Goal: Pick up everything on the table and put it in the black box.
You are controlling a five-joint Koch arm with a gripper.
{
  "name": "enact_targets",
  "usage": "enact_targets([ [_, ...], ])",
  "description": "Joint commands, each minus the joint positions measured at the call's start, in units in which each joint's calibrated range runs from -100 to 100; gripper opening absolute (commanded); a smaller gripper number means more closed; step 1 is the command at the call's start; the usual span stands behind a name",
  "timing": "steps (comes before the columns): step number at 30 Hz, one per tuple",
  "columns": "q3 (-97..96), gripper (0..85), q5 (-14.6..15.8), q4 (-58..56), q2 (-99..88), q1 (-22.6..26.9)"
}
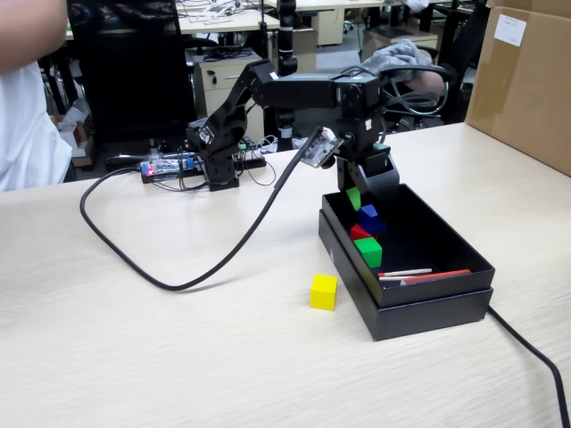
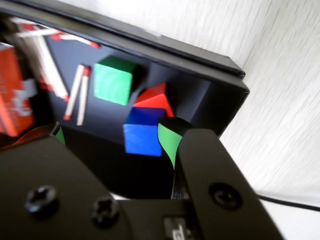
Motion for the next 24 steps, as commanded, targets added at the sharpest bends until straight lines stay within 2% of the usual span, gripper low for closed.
enact_targets([
  [1, 5.81, 40.4, 0.2, -1.28, -10.06, -1.61],
  [4, 6.08, 45.7, 0.49, -1.28, -12.24, -3.81],
  [10, 6.26, 46.4, 0.34, -1.28, -11.78, -8.11],
  [14, 7.26, 46.8, 0.29, -1.28, -2.26, -10.06],
  [24, 16.69, 46.9, 0.44, -1.28, 18.28, -10.6],
])
